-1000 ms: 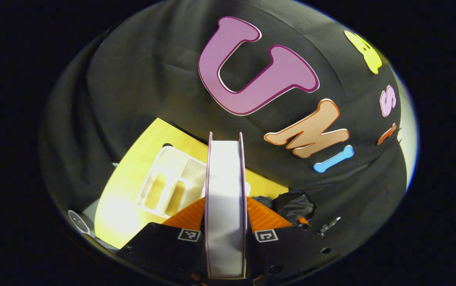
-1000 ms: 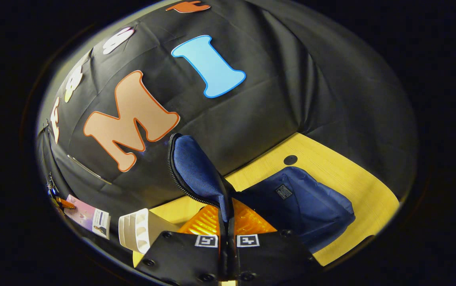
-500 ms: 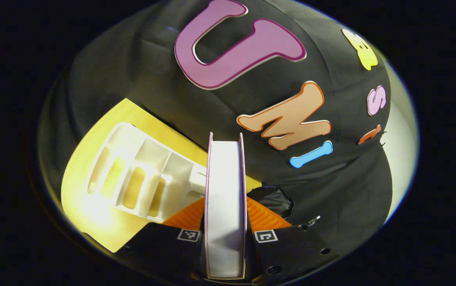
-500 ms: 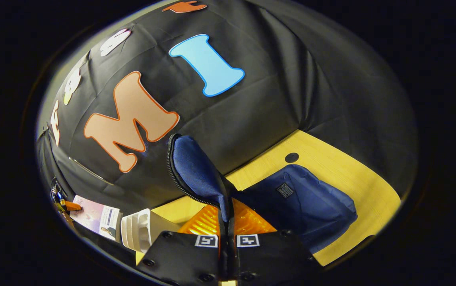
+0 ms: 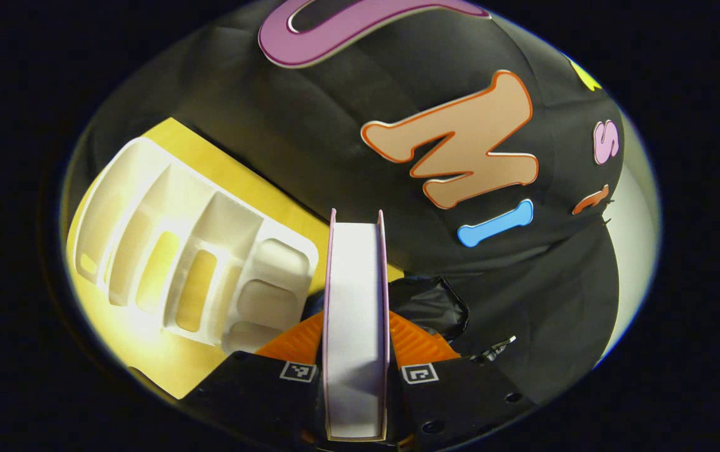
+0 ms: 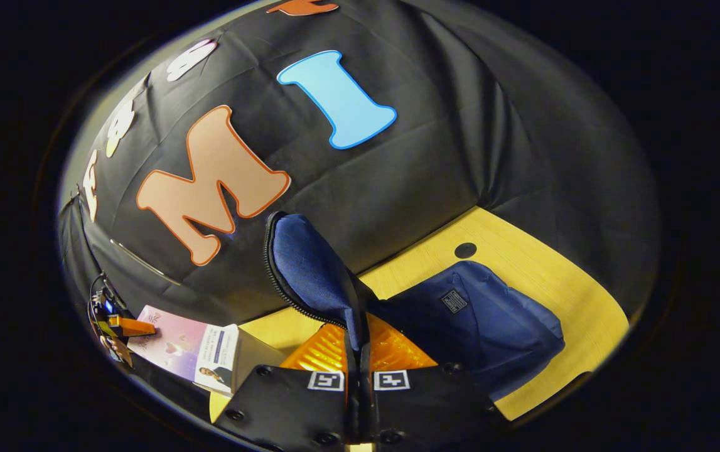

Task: Open the schoolbag, grab two books from the bookshelf and put them into the schoolbag.

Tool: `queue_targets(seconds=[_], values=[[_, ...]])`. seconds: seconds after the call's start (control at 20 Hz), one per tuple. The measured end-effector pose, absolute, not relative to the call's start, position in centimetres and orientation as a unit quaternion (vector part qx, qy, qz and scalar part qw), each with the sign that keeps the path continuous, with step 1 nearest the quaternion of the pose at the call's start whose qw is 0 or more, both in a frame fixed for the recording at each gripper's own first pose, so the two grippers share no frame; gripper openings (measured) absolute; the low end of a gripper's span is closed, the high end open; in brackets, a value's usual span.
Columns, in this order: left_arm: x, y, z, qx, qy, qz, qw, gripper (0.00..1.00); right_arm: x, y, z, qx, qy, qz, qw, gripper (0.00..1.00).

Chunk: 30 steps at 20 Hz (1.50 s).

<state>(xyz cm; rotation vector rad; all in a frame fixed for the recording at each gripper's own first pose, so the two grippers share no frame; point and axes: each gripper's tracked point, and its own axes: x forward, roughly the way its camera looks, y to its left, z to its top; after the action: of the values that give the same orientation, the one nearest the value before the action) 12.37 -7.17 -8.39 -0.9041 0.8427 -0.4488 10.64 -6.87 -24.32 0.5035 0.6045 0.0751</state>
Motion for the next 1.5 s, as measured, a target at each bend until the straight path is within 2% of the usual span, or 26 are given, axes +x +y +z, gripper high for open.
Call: queue_targets(seconds=[0.6,1.0,1.5], values=[[15.1,-18.8,-13.8,-0.398,0.45,-0.231,0.765,0.35,10.4,-7.1,-24.1,0.251,0.292,0.043,0.922,0.04],[16.8,-24.6,-18.1,-0.39,0.477,-0.207,0.76,0.35,10.3,-6.9,-23.9,0.247,0.293,0.05,0.922,0.04],[16.5,-31.3,-20.5,-0.454,0.482,-0.209,0.72,0.35,10.4,-6.9,-23.2,0.25,0.288,0.063,0.922,0.04]])
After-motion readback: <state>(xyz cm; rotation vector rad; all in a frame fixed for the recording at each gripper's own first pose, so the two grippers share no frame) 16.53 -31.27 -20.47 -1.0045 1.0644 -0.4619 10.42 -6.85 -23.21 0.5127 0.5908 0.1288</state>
